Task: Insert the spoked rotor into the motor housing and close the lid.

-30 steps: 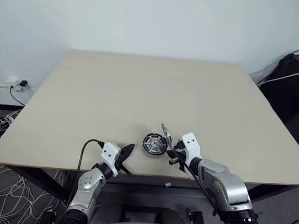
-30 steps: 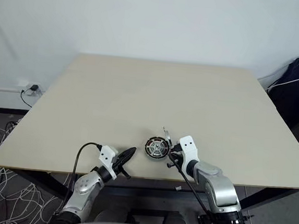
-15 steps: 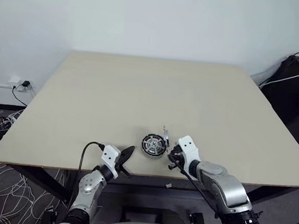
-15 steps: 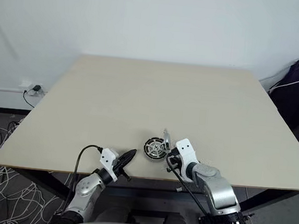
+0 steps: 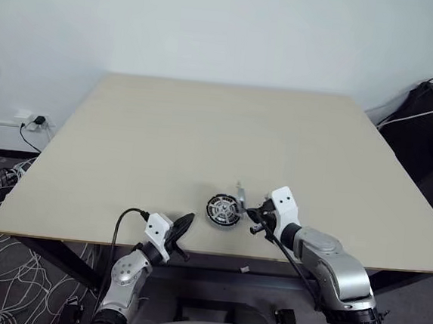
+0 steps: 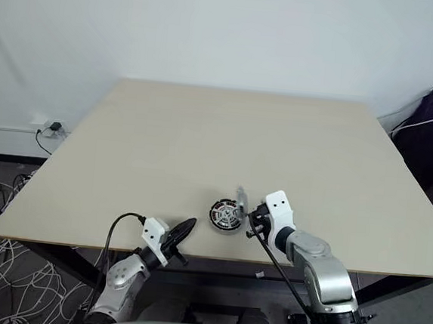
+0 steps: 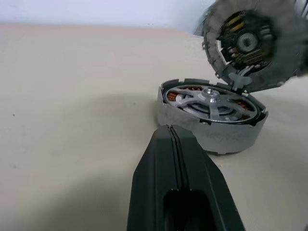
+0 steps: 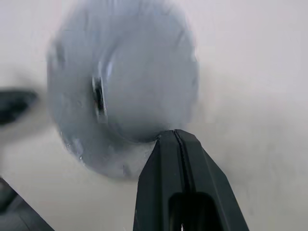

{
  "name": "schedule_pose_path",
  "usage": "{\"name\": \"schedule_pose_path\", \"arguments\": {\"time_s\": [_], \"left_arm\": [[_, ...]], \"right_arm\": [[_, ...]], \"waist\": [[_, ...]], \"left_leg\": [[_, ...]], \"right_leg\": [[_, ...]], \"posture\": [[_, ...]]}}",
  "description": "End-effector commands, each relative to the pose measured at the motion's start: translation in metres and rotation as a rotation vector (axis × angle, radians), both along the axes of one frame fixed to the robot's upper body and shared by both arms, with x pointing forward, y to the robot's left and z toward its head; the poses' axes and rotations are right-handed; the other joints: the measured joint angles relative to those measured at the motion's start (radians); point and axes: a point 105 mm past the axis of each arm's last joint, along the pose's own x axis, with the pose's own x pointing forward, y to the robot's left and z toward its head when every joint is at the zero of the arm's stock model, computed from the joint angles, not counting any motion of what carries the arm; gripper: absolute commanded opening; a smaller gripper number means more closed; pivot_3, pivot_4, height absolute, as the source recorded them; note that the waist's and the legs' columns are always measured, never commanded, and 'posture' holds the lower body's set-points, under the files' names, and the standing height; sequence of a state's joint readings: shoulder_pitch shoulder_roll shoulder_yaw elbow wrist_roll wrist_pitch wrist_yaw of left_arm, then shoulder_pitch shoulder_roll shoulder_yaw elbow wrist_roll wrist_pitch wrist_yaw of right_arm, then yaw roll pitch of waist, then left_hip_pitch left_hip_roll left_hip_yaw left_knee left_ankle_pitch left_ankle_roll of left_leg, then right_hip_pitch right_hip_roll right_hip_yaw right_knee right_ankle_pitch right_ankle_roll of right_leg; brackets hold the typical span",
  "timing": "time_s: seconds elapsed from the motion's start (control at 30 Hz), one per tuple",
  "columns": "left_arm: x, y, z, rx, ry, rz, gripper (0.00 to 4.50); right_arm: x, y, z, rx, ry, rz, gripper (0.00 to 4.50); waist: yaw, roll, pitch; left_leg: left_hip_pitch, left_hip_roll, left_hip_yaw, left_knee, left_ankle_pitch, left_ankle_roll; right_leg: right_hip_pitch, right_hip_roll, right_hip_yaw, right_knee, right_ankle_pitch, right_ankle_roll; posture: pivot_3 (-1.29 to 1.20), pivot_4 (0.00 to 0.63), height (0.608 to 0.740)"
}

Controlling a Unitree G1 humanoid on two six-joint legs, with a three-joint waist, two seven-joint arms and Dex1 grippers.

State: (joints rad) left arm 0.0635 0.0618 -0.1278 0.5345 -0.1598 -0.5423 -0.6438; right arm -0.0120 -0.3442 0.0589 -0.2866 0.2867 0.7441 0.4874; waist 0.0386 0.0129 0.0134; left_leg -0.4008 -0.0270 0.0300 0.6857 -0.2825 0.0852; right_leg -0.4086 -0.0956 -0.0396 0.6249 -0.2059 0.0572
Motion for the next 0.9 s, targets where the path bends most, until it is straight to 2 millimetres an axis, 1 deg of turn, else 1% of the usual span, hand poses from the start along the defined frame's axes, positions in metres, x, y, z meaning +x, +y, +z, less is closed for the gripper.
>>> {"name": "schedule_pose_path", "arguments": {"time_s": [0.03, 0.13, 0.23, 0.4, 0.5, 0.57, 0.77, 0.9], "left_arm": [[0.004, -0.002, 0.013, -0.009, -0.045, -0.014, 0.0], [0.003, -0.002, 0.014, -0.01, -0.041, -0.017, 0.0], [0.002, -0.001, 0.014, -0.01, -0.037, -0.017, 0.0], [0.001, -0.001, 0.014, -0.013, -0.034, -0.022, 0.0], [0.0, -0.003, 0.01, -0.012, -0.025, -0.027, 0.0], [0.0, -0.003, 0.01, -0.011, -0.024, -0.029, 0.0], [0.0, -0.006, 0.011, -0.012, -0.023, -0.035, 0.0], [0.001, -0.008, 0.014, -0.016, -0.027, -0.04, 0.0]], "right_arm": [[0.004, -0.002, 0.015, 0.023, -0.071, -0.004, 0.02], [0.006, -0.004, 0.016, 0.028, -0.081, -0.019, 0.02], [0.004, 0.0, 0.019, 0.059, -0.088, 0.001, 0.02], [-0.001, 0.018, 0.027, 0.184, -0.091, 0.069, 0.02], [-0.001, 0.032, 0.026, 0.247, -0.079, 0.097, 0.02], [-0.001, 0.038, 0.025, 0.266, -0.073, 0.106, 0.02], [-0.001, 0.056, 0.01, 0.279, -0.015, 0.136, 0.02], [0.002, 0.061, -0.004, 0.275, 0.024, 0.12, 0.02]], "waist": [[0.0, 0.0, 0.0], [0.0, 0.0, 0.0], [0.0, 0.0, 0.0], [0.0, 0.0, 0.0], [-0.001, 0.0, 0.0], [-0.002, 0.0, 0.0], [-0.001, 0.0, 0.0], [-0.001, 0.0, 0.0]], "left_leg": [[0.0, 0.0, 0.0, 0.0, 0.0, 0.0], [0.0, 0.0, 0.0, 0.0, 0.0, 0.0], [0.0, 0.0, 0.0, 0.0, 0.0, 0.0], [0.0, 0.0, 0.0, 0.0, 0.0, 0.0], [0.0, 0.0, 0.0, 0.0, 0.0, 0.0], [0.0, 0.001, 0.0, 0.0, 0.0, 0.0], [0.0, 0.0, 0.0, 0.0, 0.0, 0.0], [0.0, 0.0, 0.0, 0.0, 0.0, 0.0]], "right_leg": [[0.0, 0.0, 0.0, 0.0, 0.0, 0.0], [0.0, 0.0, 0.0, 0.0, 0.0, 0.0], [0.0, -0.001, 0.0, 0.0, 0.0, 0.0], [0.0, -0.001, 0.0, 0.0, 0.0, 0.0], [0.0, -0.001, 0.0, 0.0, 0.0, 0.0], [0.0, -0.001, 0.0, 0.0, 0.0, 0.0], [0.0, -0.001, 0.0, 0.0, 0.0, 0.0], [0.0, -0.001, 0.0, 0.0, 0.0, 0.0]], "posture": [[0.0, 0.0, 0.74], [0.0, 0.0, 0.74], [0.0, 0.0, 0.74], [0.0, 0.0, 0.74], [0.0, 0.0, 0.74], [0.0, 0.0, 0.74], [0.0, 0.0, 0.74], [0.0, 0.0, 0.74]]}}
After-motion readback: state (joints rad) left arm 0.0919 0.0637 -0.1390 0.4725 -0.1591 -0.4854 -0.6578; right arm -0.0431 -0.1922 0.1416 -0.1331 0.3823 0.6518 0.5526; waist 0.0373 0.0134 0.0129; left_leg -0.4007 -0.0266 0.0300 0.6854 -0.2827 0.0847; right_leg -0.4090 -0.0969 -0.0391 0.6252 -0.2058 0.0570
